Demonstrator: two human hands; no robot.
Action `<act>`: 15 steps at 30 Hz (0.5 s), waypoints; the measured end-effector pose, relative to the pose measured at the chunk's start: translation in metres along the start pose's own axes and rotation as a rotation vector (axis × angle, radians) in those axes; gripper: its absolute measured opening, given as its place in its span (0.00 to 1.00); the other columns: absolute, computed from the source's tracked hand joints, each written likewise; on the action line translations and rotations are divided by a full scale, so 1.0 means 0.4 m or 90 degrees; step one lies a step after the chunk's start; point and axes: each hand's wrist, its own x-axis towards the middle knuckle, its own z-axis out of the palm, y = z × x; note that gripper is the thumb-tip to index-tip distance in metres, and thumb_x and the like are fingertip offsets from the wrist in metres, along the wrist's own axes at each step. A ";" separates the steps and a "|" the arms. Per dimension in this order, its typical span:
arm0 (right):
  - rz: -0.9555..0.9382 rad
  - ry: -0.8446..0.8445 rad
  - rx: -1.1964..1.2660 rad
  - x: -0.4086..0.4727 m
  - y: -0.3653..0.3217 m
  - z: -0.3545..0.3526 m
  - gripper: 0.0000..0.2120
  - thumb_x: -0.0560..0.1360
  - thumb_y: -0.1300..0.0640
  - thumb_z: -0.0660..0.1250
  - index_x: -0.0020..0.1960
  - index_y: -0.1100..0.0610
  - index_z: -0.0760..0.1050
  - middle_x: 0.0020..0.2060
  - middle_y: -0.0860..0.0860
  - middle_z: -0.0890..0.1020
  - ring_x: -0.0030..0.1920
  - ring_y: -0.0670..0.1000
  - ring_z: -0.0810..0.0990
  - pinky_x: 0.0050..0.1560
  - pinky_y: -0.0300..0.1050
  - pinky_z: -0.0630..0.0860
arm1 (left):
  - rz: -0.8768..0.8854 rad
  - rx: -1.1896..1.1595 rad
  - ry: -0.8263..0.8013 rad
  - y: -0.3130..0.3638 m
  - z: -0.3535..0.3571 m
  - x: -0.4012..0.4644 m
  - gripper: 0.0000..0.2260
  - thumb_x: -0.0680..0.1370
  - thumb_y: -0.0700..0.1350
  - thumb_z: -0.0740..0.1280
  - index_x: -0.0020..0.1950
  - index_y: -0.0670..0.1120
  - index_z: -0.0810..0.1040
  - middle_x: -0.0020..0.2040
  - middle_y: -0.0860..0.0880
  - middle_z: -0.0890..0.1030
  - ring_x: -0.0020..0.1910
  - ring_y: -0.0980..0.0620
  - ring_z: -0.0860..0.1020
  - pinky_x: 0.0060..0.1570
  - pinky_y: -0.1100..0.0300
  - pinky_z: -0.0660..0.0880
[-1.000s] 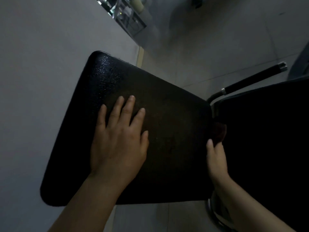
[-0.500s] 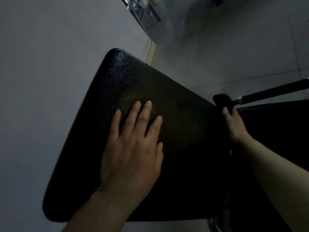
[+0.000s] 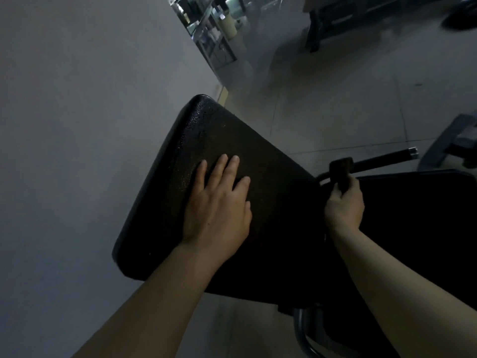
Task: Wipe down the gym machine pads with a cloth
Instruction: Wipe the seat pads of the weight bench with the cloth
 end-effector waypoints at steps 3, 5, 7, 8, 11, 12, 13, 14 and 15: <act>-0.013 -0.006 0.095 -0.064 -0.100 -0.035 0.14 0.81 0.56 0.58 0.66 0.54 0.70 0.57 0.57 0.78 0.58 0.57 0.77 0.62 0.55 0.72 | -0.009 -0.075 0.028 0.001 -0.011 -0.002 0.19 0.78 0.50 0.60 0.69 0.51 0.71 0.76 0.46 0.62 0.76 0.49 0.55 0.73 0.49 0.43; -0.010 -0.015 0.143 -0.122 -0.154 -0.059 0.11 0.81 0.56 0.57 0.62 0.54 0.71 0.52 0.56 0.79 0.54 0.57 0.78 0.58 0.55 0.74 | -0.014 -0.137 0.047 -0.001 -0.024 -0.007 0.17 0.78 0.47 0.61 0.68 0.51 0.73 0.74 0.47 0.65 0.75 0.50 0.57 0.74 0.52 0.43; -0.012 -0.025 0.189 -0.179 -0.202 -0.088 0.09 0.81 0.56 0.57 0.60 0.54 0.71 0.48 0.54 0.79 0.52 0.55 0.78 0.52 0.49 0.74 | -0.020 -0.216 0.054 0.000 -0.043 -0.009 0.16 0.78 0.44 0.62 0.65 0.51 0.75 0.73 0.48 0.67 0.75 0.52 0.59 0.73 0.55 0.41; -0.009 -0.035 0.217 -0.208 -0.224 -0.103 0.08 0.81 0.56 0.58 0.58 0.53 0.71 0.46 0.51 0.78 0.49 0.52 0.77 0.48 0.45 0.72 | -0.022 -0.250 0.057 0.000 -0.053 -0.009 0.15 0.79 0.44 0.62 0.65 0.51 0.76 0.73 0.48 0.67 0.75 0.52 0.59 0.73 0.56 0.41; -0.006 -0.072 0.283 -0.301 -0.298 -0.146 0.03 0.80 0.55 0.61 0.52 0.49 0.68 0.41 0.44 0.75 0.42 0.43 0.75 0.38 0.37 0.69 | -0.029 -0.333 0.063 -0.015 -0.100 -0.015 0.14 0.78 0.41 0.63 0.63 0.50 0.77 0.73 0.48 0.67 0.75 0.52 0.58 0.74 0.54 0.47; -0.012 -0.081 0.307 -0.325 -0.321 -0.162 0.04 0.79 0.55 0.64 0.50 0.48 0.69 0.42 0.44 0.76 0.42 0.43 0.76 0.39 0.36 0.70 | -0.026 -0.340 0.069 -0.018 -0.120 -0.016 0.14 0.78 0.41 0.64 0.63 0.49 0.77 0.73 0.48 0.66 0.75 0.51 0.59 0.74 0.52 0.49; -0.005 -0.093 0.333 -0.341 -0.337 -0.170 0.07 0.77 0.56 0.66 0.48 0.47 0.69 0.43 0.44 0.76 0.42 0.42 0.77 0.39 0.36 0.71 | -0.023 -0.334 0.070 -0.018 -0.127 -0.012 0.14 0.78 0.41 0.64 0.63 0.49 0.77 0.73 0.47 0.66 0.75 0.51 0.59 0.74 0.50 0.51; -0.003 -0.105 0.346 -0.356 -0.358 -0.183 0.09 0.76 0.57 0.68 0.47 0.46 0.69 0.44 0.45 0.77 0.44 0.43 0.78 0.41 0.37 0.73 | -0.020 -0.332 0.073 -0.020 -0.147 -0.012 0.14 0.78 0.42 0.63 0.64 0.49 0.77 0.74 0.47 0.66 0.75 0.50 0.59 0.74 0.49 0.51; -0.006 -0.116 0.348 -0.377 -0.387 -0.201 0.11 0.75 0.58 0.69 0.46 0.45 0.69 0.45 0.47 0.77 0.45 0.44 0.78 0.42 0.39 0.74 | -0.017 -0.332 0.078 -0.026 -0.175 -0.016 0.14 0.78 0.42 0.63 0.64 0.49 0.77 0.74 0.47 0.65 0.75 0.50 0.59 0.73 0.47 0.52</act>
